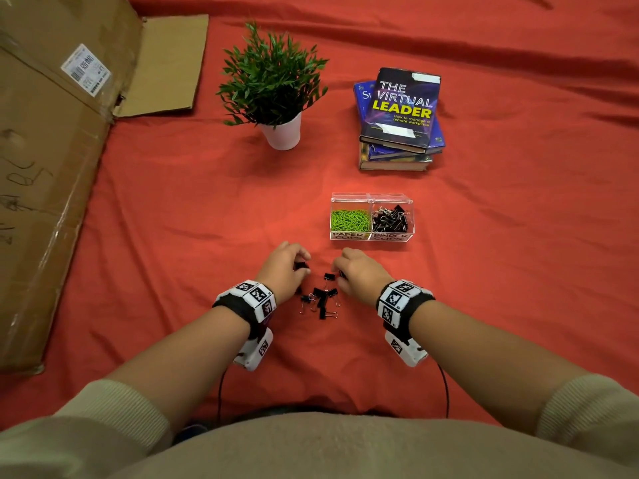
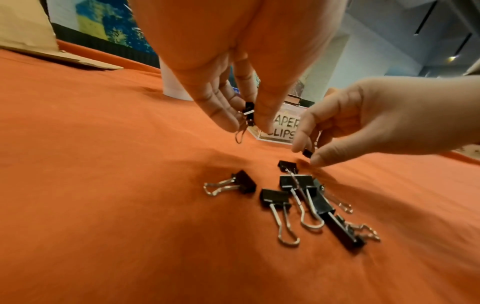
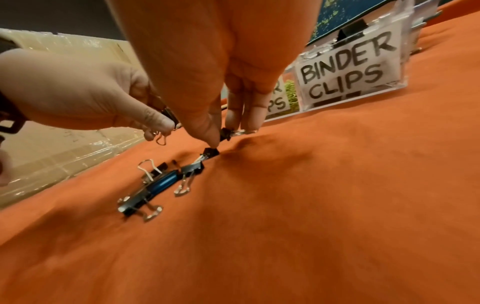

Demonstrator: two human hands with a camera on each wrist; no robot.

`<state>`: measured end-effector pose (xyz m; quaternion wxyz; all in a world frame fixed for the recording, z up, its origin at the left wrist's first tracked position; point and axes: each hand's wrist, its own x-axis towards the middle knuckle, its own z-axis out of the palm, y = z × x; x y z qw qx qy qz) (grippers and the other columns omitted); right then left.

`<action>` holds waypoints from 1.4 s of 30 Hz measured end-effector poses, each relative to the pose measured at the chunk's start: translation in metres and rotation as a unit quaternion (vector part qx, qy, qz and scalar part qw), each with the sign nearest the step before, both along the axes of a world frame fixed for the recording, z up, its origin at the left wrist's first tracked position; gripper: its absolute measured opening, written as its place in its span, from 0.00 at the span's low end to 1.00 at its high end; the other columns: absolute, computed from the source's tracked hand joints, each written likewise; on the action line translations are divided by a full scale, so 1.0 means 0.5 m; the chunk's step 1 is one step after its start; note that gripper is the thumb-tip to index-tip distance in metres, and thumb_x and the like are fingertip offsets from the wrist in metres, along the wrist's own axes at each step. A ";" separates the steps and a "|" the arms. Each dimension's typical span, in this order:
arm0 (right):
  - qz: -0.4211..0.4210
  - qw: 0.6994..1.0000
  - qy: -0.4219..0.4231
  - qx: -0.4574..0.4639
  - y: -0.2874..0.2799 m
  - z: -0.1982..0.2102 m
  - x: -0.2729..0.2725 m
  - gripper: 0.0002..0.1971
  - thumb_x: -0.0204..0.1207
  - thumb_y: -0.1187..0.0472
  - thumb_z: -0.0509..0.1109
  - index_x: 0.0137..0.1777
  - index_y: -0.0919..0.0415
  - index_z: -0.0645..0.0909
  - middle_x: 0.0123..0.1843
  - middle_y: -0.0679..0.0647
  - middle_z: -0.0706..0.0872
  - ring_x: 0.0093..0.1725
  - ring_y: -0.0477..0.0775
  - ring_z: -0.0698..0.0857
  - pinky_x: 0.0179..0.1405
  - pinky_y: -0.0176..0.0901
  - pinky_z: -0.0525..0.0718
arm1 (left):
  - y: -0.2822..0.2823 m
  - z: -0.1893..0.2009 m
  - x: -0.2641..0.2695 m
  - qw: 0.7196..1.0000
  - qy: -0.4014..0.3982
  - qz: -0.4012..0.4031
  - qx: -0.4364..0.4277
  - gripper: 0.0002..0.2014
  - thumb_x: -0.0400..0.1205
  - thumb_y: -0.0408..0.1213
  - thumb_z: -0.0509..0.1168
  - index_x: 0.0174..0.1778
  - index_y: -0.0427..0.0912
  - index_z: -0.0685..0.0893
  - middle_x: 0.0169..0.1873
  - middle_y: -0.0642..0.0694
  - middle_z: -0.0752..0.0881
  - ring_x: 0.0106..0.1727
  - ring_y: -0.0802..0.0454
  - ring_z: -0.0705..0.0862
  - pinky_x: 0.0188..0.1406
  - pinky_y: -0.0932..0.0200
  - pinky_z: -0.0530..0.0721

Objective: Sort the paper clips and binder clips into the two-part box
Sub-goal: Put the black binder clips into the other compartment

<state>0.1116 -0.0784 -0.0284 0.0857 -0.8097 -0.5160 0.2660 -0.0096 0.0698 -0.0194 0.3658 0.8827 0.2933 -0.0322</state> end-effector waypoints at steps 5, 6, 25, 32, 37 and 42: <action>0.062 0.997 -0.018 -0.042 0.016 -0.001 -0.021 0.22 0.79 0.65 0.60 0.74 0.59 0.71 0.61 0.63 0.75 0.62 0.64 0.76 0.61 0.52 0.75 | 0.007 -0.005 -0.028 0.982 0.148 -0.114 0.037 0.20 0.75 0.34 0.71 0.64 0.46 0.80 0.58 0.44 0.80 0.64 0.45 0.79 0.66 0.55 0.76; 0.068 0.996 -0.023 -0.052 0.015 0.000 -0.020 0.23 0.80 0.65 0.59 0.75 0.58 0.70 0.62 0.63 0.74 0.63 0.63 0.75 0.62 0.52 0.74 | 0.006 -0.007 -0.031 0.978 0.163 -0.126 0.040 0.23 0.76 0.34 0.70 0.68 0.47 0.78 0.61 0.42 0.79 0.66 0.44 0.78 0.68 0.54 0.75; -0.309 0.924 0.177 0.138 -0.070 0.020 0.053 0.08 0.68 0.68 0.73 0.39 0.56 0.78 0.31 0.47 0.81 0.30 0.44 0.78 0.26 0.26 0.73 | -0.006 -0.003 -0.048 0.975 0.145 -0.140 0.090 0.10 0.76 0.35 0.70 0.51 0.42 0.81 0.52 0.45 0.79 0.53 0.44 0.82 0.54 0.52 0.80; -0.395 0.872 0.125 0.262 -0.081 0.095 0.199 0.11 0.69 0.67 0.74 0.36 0.51 0.76 0.31 0.48 0.80 0.31 0.48 0.78 0.34 0.41 0.81 | -0.010 0.035 0.005 0.995 0.092 -0.027 -0.015 0.07 0.74 0.33 0.73 0.39 0.46 0.82 0.40 0.46 0.88 0.42 0.49 0.85 0.42 0.60 0.80; -0.317 0.929 0.054 0.184 -0.083 0.075 0.215 0.04 0.69 0.68 0.71 0.42 0.61 0.79 0.36 0.56 0.83 0.36 0.56 0.82 0.41 0.51 0.85 | -0.041 0.093 0.129 0.998 0.006 -0.019 -0.056 0.09 0.74 0.35 0.74 0.38 0.48 0.79 0.38 0.49 0.87 0.38 0.54 0.83 0.34 0.64 0.76; -0.302 0.937 0.031 0.172 -0.093 0.063 0.219 0.04 0.69 0.69 0.72 0.43 0.63 0.82 0.43 0.59 0.86 0.42 0.56 0.82 0.43 0.40 0.76 | -0.073 0.120 0.275 0.998 -0.044 -0.042 -0.032 0.08 0.73 0.33 0.74 0.40 0.44 0.81 0.38 0.47 0.86 0.41 0.49 0.83 0.42 0.58 0.81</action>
